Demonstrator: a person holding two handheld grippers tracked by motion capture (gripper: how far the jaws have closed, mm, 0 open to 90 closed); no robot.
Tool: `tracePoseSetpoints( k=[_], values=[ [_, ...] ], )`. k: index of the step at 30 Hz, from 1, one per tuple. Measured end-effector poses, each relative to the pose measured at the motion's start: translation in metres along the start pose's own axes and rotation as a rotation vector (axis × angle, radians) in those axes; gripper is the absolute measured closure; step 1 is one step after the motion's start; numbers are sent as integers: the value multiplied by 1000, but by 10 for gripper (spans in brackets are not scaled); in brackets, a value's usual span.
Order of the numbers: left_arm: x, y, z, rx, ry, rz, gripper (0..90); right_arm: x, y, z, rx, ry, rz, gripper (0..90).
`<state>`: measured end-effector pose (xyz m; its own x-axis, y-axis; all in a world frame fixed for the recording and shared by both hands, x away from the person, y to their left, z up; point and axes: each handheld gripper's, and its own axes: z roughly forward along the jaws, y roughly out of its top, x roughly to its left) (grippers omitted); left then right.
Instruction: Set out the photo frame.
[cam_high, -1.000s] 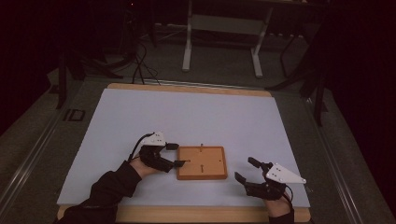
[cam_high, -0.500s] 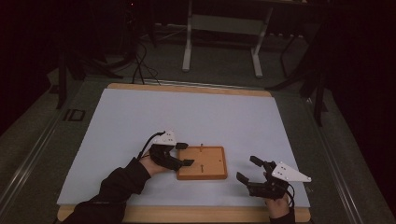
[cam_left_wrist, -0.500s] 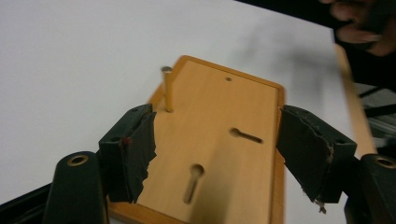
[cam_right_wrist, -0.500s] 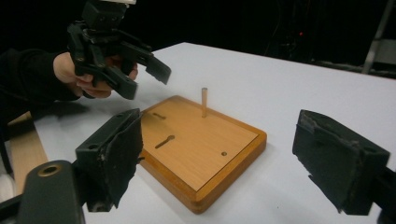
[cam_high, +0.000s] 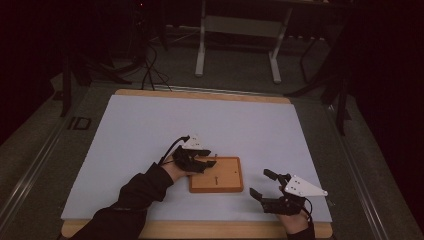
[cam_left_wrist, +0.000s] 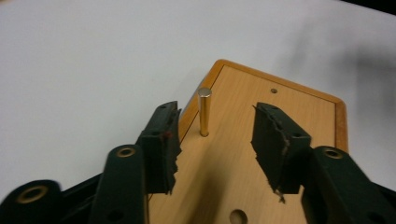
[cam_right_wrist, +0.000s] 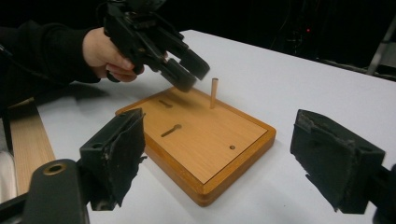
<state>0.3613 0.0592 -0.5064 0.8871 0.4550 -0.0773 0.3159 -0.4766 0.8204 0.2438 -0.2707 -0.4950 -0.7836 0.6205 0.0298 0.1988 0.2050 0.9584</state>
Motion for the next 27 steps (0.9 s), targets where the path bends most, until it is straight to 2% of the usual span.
tracePoseSetpoints(
  k=[1,3,4,6,8,12,16,20,27],
  values=[
    [1,1,3,8,9,-4,522,0,0,0,3,5,1,177],
    [3,3,6,12,-3,-14,551,0,0,1,3,6,-1,177],
    [4,4,7,21,12,-6,557,0,0,1,4,10,1,177],
    [5,4,10,32,15,-1,605,1,0,1,7,15,-9,176],
    [6,4,12,40,4,5,647,1,-1,2,16,29,-19,170],
    [7,2,17,49,-2,6,695,2,-1,4,30,20,-31,171],
    [8,2,19,38,-2,-10,710,4,-1,5,35,14,-41,171],
    [6,3,21,31,-13,-6,717,3,-2,6,38,18,-29,171],
    [6,3,23,28,-6,-5,776,3,-2,7,44,16,-33,171]
  ],
)
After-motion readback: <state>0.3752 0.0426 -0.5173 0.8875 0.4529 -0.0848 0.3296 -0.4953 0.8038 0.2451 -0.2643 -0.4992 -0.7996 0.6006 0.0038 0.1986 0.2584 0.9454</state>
